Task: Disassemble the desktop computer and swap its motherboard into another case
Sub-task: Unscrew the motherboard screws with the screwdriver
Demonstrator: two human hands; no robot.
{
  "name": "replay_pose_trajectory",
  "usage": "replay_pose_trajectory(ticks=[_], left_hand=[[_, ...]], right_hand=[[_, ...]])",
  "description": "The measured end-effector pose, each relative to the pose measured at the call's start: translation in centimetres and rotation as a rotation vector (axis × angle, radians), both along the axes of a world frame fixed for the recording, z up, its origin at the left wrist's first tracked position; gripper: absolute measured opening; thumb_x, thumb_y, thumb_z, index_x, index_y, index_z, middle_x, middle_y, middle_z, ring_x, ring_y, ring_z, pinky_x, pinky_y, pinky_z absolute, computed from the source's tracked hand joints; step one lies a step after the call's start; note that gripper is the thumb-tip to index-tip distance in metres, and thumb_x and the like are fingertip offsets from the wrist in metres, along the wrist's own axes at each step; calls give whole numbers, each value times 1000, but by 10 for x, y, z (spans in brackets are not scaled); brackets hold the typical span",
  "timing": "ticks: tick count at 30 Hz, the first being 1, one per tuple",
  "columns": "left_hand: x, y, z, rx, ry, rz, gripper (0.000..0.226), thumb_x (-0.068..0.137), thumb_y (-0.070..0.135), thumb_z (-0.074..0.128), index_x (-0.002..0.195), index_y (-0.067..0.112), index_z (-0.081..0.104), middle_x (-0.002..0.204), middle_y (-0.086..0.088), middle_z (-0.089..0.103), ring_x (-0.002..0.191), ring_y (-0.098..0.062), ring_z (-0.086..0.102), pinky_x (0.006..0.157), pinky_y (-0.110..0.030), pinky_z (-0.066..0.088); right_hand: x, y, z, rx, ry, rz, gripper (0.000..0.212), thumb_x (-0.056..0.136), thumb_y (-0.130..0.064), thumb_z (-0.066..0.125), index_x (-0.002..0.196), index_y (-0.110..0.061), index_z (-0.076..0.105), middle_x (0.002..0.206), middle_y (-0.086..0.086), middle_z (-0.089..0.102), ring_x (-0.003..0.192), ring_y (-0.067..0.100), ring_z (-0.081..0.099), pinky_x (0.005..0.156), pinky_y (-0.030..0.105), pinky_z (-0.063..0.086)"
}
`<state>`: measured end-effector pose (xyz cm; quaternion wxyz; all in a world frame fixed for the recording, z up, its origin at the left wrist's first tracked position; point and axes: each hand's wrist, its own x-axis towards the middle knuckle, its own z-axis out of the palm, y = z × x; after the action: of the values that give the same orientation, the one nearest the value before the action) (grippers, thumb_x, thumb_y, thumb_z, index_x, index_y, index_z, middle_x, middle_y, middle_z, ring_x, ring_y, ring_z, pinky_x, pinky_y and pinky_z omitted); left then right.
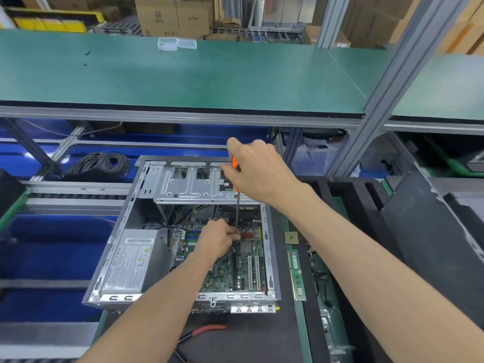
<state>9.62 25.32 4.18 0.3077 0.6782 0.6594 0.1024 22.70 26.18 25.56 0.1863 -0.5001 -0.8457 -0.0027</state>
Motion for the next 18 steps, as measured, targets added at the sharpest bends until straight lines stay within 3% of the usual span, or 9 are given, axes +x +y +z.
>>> replay_pose_trajectory(ticks=[4,6,11,13,15,18], left_hand=[[1,-1,2,-1,27,-10,21,91,35,71,103,19,79,110,2,75,79,-14,60,78,-26,47],[1,0,1,-4,25,-6,21,91,34,72,103,19,79,111,2,74,83,-15,62,78,-25,47],[1,-1,3,-1,78,-19,26,90,36,72,107,17,79,107,0,75,83,-12,61,75,-22,43],[1,-1,3,12,77,-18,25,90,36,72,105,17,79,108,-1,76,75,-7,55,74,-21,41],[1,0,3,12,66,-6,25,90,35,72,107,17,78,112,-4,74,71,-5,53,72,-22,41],[0,-2,3,-11,41,-14,27,91,35,71,110,17,77,116,-2,73,79,-11,64,71,-20,44]], right_hand=[[9,3,11,-104,25,94,18,95,-28,59,85,-16,51,63,-7,48,60,11,44,59,33,35],[14,3,17,-152,19,138,14,93,-23,62,82,-20,53,61,-14,47,59,2,41,60,31,33],[12,-7,26,-355,98,301,12,88,-8,60,91,-20,60,71,-1,63,66,15,59,60,35,46],[5,-7,26,-251,-2,228,10,93,-27,61,92,-18,56,68,-5,53,66,19,51,60,36,38],[-3,-3,25,-123,-176,48,33,98,-48,53,89,-17,46,70,-4,38,69,26,42,62,36,33],[-4,1,25,-155,-157,76,21,97,-30,56,89,-12,50,70,-4,39,74,27,46,63,36,34]])
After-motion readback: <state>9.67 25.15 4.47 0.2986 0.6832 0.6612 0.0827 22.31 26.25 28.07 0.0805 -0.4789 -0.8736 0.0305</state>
